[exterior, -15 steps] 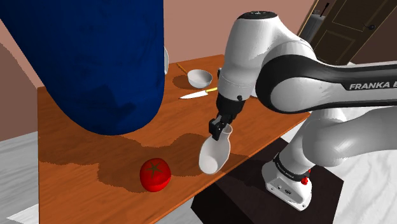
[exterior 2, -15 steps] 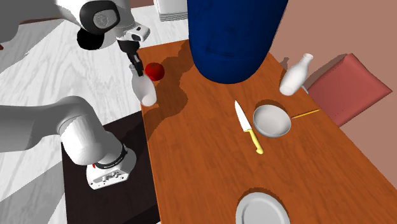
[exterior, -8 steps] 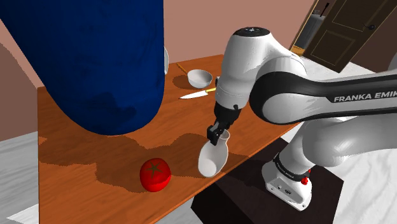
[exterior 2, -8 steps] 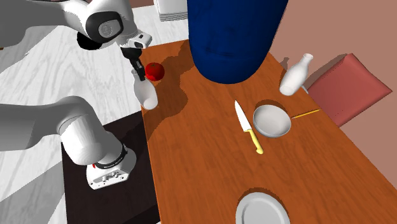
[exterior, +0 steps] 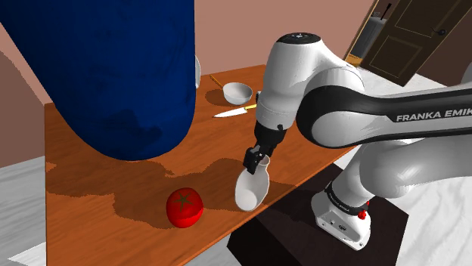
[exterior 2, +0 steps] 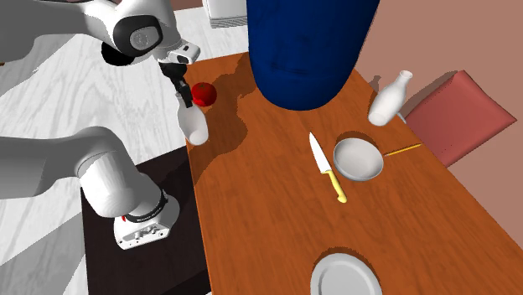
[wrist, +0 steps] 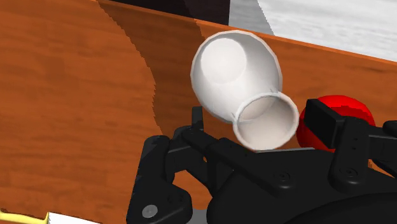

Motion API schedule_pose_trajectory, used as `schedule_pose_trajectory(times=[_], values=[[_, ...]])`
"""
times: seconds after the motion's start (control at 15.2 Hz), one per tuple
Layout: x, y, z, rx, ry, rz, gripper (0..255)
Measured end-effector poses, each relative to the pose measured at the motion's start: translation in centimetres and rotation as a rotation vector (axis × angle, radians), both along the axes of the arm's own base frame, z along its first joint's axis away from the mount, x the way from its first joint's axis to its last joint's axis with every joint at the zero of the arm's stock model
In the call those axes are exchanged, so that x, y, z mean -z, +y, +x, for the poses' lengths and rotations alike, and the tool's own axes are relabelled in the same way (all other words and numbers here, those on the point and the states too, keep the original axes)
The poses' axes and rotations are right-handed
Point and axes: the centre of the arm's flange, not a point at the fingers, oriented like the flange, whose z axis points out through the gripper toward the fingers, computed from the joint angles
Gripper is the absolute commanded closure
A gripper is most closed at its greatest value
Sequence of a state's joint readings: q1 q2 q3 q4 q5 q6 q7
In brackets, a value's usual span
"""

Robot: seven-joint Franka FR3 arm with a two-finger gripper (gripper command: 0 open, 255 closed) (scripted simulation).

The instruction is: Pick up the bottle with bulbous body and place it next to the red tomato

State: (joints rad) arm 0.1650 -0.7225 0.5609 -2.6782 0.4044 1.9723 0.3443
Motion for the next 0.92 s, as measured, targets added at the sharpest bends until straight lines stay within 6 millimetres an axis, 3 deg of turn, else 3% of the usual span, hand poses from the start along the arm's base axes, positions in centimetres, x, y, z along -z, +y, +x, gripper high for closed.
schedule_pose_trajectory(times=[0.2,0.53,0.92], values=[[0.0,0.0,0.0,0.000,0.000,0.000,0],[-4.4,0.0,0.1,0.000,-0.001,0.001,0],[-5.0,0.0,0.2,0.000,0.000,0.000,0]])
